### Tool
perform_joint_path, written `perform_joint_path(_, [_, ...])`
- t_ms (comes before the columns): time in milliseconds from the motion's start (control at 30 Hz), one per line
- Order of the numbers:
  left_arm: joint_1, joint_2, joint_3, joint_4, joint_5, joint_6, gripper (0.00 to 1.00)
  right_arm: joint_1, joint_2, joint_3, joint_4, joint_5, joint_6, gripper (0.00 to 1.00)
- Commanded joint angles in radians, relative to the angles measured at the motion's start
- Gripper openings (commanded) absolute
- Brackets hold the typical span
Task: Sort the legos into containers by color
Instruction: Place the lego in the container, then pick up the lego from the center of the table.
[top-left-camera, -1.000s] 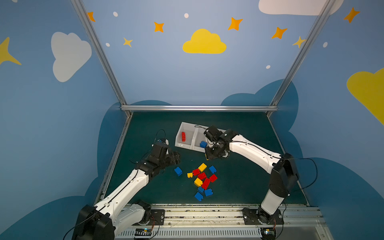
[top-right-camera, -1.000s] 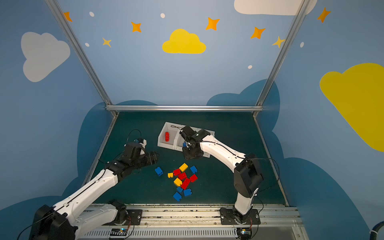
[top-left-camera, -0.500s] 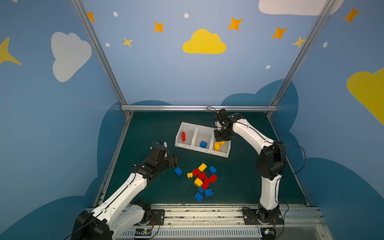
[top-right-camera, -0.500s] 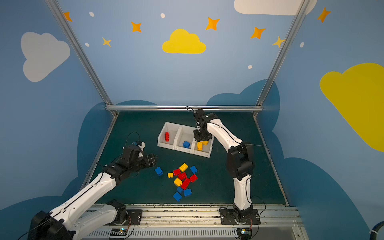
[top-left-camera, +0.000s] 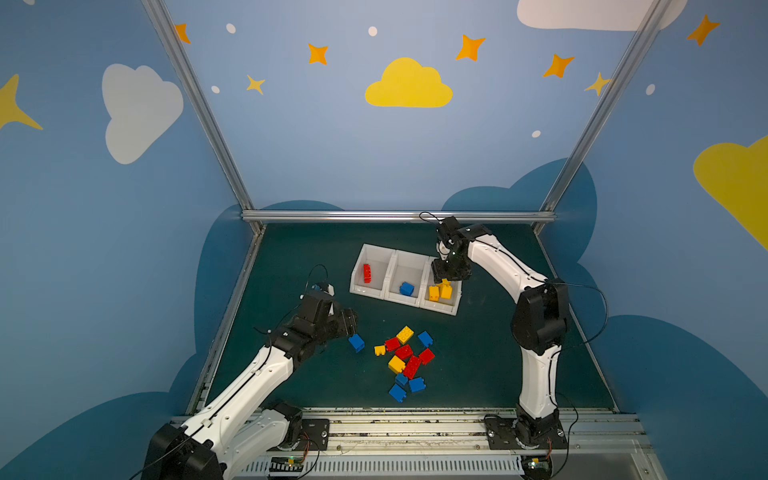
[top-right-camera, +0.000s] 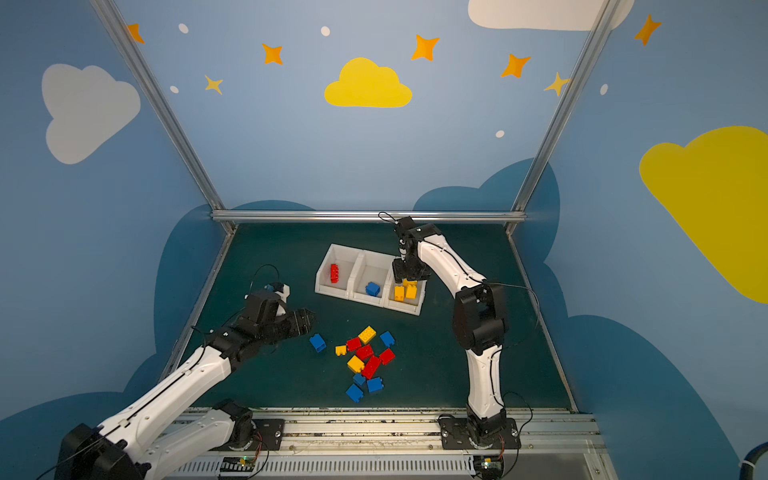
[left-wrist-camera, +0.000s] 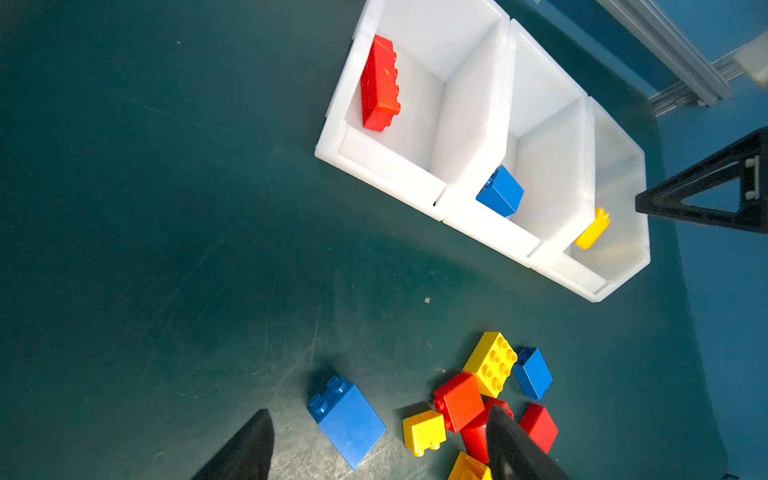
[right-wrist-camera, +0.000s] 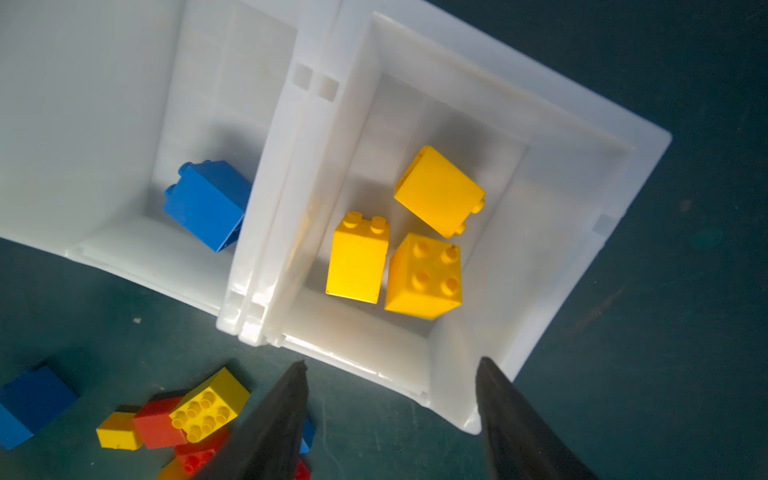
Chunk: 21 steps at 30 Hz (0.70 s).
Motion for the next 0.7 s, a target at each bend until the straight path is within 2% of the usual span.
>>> perform_joint_path(0, [-0.002,0.007,-0.009,0.001,0.012,0.013,0.80,-0.003,-0.060,0.023,-0.042,0.020,-0.005,0.67])
perform_joint_path(267, [-0.053,0.070,0.030,0.003,0.004,0.072,0.80,0.003,-0.226,-0.078,-0.024,0.005,0.008,0.69])
perform_joint_path(433, [-0.131,0.139,0.083,-0.025,-0.011,0.106,0.81,0.006,-0.358,-0.247,0.041,-0.004,0.045,0.70])
perform_joint_path(667, [-0.227,0.241,0.129,-0.023,-0.011,0.159,0.81,0.017,-0.470,-0.393,0.065,-0.026,0.119,0.70])
